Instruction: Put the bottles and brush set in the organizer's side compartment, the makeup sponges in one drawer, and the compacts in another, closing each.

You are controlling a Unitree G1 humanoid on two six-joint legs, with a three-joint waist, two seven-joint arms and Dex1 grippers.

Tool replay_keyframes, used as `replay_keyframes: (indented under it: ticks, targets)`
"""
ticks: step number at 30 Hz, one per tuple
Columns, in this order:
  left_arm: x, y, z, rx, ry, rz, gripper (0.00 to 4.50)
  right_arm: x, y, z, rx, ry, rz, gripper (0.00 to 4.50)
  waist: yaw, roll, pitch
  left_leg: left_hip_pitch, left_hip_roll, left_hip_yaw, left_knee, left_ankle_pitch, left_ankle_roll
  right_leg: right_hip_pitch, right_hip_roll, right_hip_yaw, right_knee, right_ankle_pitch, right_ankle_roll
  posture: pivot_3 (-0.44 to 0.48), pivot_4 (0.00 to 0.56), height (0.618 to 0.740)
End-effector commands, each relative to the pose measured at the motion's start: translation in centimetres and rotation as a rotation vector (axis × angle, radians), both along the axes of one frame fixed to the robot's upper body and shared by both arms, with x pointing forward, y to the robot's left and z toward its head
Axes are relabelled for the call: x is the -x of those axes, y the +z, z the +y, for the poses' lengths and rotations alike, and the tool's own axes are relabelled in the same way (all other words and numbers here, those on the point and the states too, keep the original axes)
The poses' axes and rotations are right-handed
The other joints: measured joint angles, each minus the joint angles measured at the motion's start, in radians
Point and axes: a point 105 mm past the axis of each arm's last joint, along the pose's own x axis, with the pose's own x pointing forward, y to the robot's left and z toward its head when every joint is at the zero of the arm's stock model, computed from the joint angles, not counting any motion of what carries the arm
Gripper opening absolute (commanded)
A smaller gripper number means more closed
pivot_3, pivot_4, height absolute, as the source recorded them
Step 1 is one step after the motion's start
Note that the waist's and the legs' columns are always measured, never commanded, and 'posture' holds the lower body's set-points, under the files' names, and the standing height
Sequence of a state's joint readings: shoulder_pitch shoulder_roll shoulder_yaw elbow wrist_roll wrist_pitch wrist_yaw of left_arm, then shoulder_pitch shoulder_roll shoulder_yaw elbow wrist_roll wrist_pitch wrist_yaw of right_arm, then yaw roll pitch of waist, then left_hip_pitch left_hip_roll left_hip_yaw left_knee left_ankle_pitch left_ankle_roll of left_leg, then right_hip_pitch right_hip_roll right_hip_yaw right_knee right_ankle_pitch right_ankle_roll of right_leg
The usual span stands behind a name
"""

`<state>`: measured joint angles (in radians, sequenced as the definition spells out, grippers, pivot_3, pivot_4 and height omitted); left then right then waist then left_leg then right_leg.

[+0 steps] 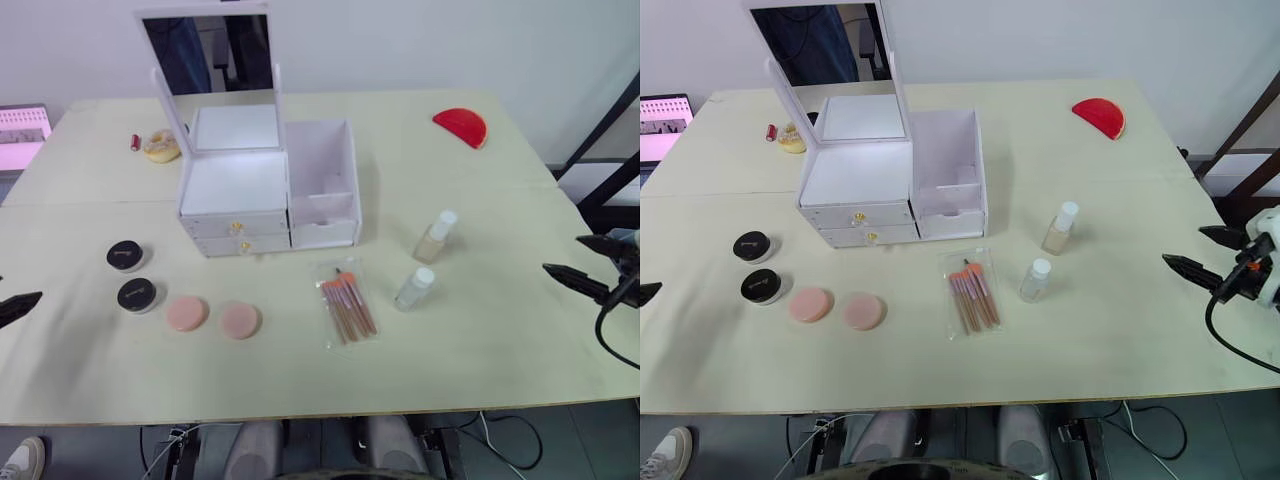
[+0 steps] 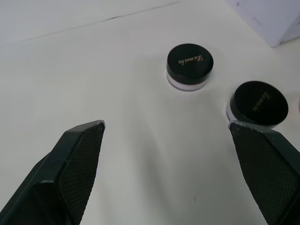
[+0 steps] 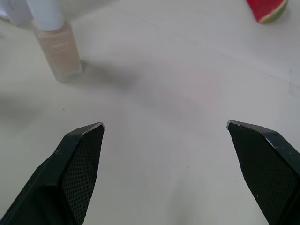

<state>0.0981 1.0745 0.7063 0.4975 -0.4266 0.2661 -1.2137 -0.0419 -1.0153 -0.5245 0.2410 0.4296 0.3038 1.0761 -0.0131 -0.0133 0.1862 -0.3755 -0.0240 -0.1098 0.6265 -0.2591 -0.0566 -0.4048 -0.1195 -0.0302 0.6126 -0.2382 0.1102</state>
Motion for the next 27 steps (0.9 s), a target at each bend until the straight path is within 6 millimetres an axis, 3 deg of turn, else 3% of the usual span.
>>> replay_keyframes:
  ticks: [1,4,6,11,16,21,27]
  targets:
    - [-1.8,1.1,-3.1,-0.041,-0.115,-0.045,4.46,-0.8,1.4,1.4,-0.001,0.016,-0.049,4.5,0.001,0.0,0.0,0.0,0.0,0.0,0.0,0.0,0.0,0.0,0.0,0.0,0.0,0.0,0.0,0.0,0.15,0.739]
    - [-2.8,1.7,-6.5,-0.031,-0.224,-0.053,4.46,-1.2,1.6,3.0,0.01,0.051,-0.044,4.5,0.002,0.0,0.0,0.0,0.0,0.0,0.001,0.0,0.0,0.0,0.0,0.0,0.0,0.001,-0.001,0.0,0.15,0.739]
    - [-3.2,2.5,-9.9,-0.02,-0.349,-0.062,4.46,-1.6,2.2,4.6,0.003,0.098,-0.051,4.5,0.001,-0.001,0.0,0.0,0.0,0.0,0.002,0.0,0.0,0.001,0.0,0.0,0.0,0.001,-0.001,0.0,0.15,0.739]
    - [-2.8,3.4,-16.9,-0.004,-0.615,-0.028,4.46,-2.8,3.2,8.6,-0.027,0.228,-0.079,4.5,-0.005,0.0,0.0,0.0,0.0,0.0,0.002,0.0,0.0,0.001,0.001,0.001,0.0,0.003,-0.004,0.0,0.15,0.739]
    - [-2.0,5.2,-21.8,0.023,-0.801,-0.046,4.46,-4.7,3.1,11.1,-0.061,0.311,-0.087,4.5,-0.002,0.0,0.0,0.0,0.001,0.0,0.002,0.0,0.0,0.001,0.002,0.001,0.001,0.004,-0.005,0.0,0.15,0.739]
    - [-1.1,6.0,-24.5,0.055,-0.878,-0.051,4.46,-6.3,2.2,11.9,-0.069,0.315,-0.072,4.5,-0.001,-0.001,0.0,0.0,0.001,0.0,0.002,0.0,0.0,0.001,0.003,0.001,0.0,0.004,-0.005,0.0,0.15,0.739]
    - [-1.3,6.3,-25.2,0.053,-0.885,-0.065,4.46,-7.4,1.3,12.8,-0.128,0.323,-0.044,4.5,-0.002,0.0,0.0,0.0,0.001,0.0,0.003,0.0,0.0,0.001,0.003,0.001,0.001,0.004,-0.006,0.0,0.15,0.739]
